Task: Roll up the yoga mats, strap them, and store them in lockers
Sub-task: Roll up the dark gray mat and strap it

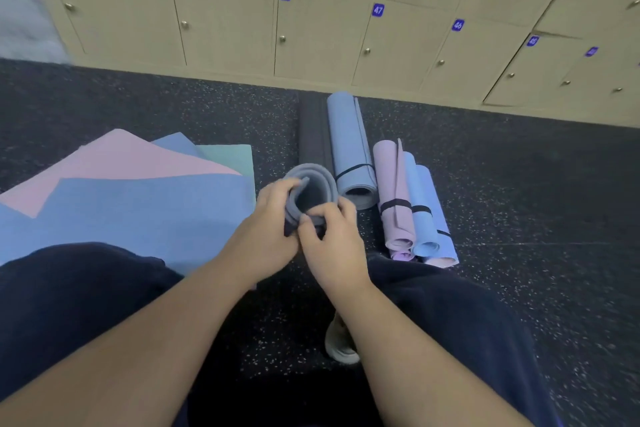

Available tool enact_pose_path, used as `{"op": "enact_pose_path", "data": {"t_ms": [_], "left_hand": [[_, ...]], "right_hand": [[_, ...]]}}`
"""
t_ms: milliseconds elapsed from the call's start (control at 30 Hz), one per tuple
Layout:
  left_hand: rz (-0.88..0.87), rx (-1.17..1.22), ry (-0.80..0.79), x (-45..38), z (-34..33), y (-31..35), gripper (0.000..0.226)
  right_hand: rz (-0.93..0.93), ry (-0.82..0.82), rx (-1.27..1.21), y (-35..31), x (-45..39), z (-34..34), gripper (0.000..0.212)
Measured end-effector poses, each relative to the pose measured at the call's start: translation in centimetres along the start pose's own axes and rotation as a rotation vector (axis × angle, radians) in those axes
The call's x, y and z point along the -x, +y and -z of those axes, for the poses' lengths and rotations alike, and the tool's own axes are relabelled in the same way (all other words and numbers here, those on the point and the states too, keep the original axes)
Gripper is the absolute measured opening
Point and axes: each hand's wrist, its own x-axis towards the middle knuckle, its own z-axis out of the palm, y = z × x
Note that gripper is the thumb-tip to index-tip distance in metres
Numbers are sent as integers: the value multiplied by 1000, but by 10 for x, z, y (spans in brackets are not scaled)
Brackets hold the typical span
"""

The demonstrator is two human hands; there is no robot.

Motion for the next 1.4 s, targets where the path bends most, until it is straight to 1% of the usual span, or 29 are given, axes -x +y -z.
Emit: {"op": "enact_pose_path", "data": {"t_ms": [67, 133, 167, 233, 300, 367, 433, 467, 500, 533, 567, 633, 700, 767, 833, 867, 900, 933, 1000, 1033, 1067, 1100, 1167, 1200, 1267, 1300, 1400], "left_hand": [[-46, 168, 39, -8, -8, 12, 80], [-68, 203, 68, -18, -15, 22, 87], [-73, 198, 85, -21, -18, 28, 85], [-75, 232, 127, -28, -25, 41, 79], [-90, 284, 152, -31, -33, 50, 73], [-83, 373, 155, -33, -43, 56, 66], [-37, 523, 175, -35, -52, 64, 60], [-34, 560, 195, -37, -57, 67, 53], [-38, 534, 219, -39, -60, 70, 45], [-45, 456, 243, -43, -63, 70, 39], [-42, 371, 243, -47, -66, 68, 41], [8, 296, 168, -56, -72, 61, 61], [31, 335, 52, -68, -80, 56, 82], [29, 452, -24, -77, -94, 53, 93], [70, 647, 13, -88, -109, 48, 99], [93, 713, 55, -93, -114, 44, 99], [110, 718, 101, -98, -118, 42, 95], [113, 672, 151, -104, -120, 38, 87], [80, 561, 215, -120, -123, 25, 75], [56, 496, 224, -130, -123, 17, 72], [31, 424, 225, -139, -123, 9, 70], [13, 344, 222, -149, -123, 1, 69], [-21, 202, 210, -169, -123, -12, 66], [-33, 172, 194, -178, -124, -18, 65], [-33, 143, 178, -199, -125, -32, 66], [-36, 126, 174, -208, -126, -37, 67], [-62, 75, 168, -233, -132, -58, 69]], "right_hand": [[39, 167, -105, 0, -3, 13, 9], [47, 302, -231, -1, -8, 27, 17], [24, 322, -293, -2, -11, 35, 21], [-28, 319, -319, -1, -16, 46, 36], [-96, 288, -225, 2, -20, 54, 48], [-151, 279, -169, 6, -24, 60, 49], [-140, 287, -180, 13, -27, 68, 49], [-120, 297, -194, 17, -30, 73, 47], [-91, 306, -211, 21, -32, 79, 45], [-54, 313, -228, 24, -35, 85, 44], [-8, 318, -234, 28, -38, 90, 43], [96, 316, -221, 34, -45, 98, 42], [186, 306, -196, 37, -53, 101, 42], [251, 284, -150, 41, -64, 103, 41], [278, 198, -82, 42, -77, 102, 39], [282, 138, -55, 44, -84, 100, 38], [281, 83, -67, 46, -93, 99, 34], [256, 32, -132, 49, -101, 97, 29], [139, -38, -271, 56, -119, 92, 18], [93, -59, -290, 62, -129, 88, 18], [92, -79, -215, 68, -137, 83, 23], [148, -89, -18, 74, -146, 77, 33], [148, -103, 311, 85, -165, 64, 59], [109, -122, 396, 89, -175, 58, 68], [27, -163, 407, 99, -198, 42, 78], [-7, -172, 375, 102, -208, 36, 79], [-73, -183, 245, 115, -240, 19, 70]]}}
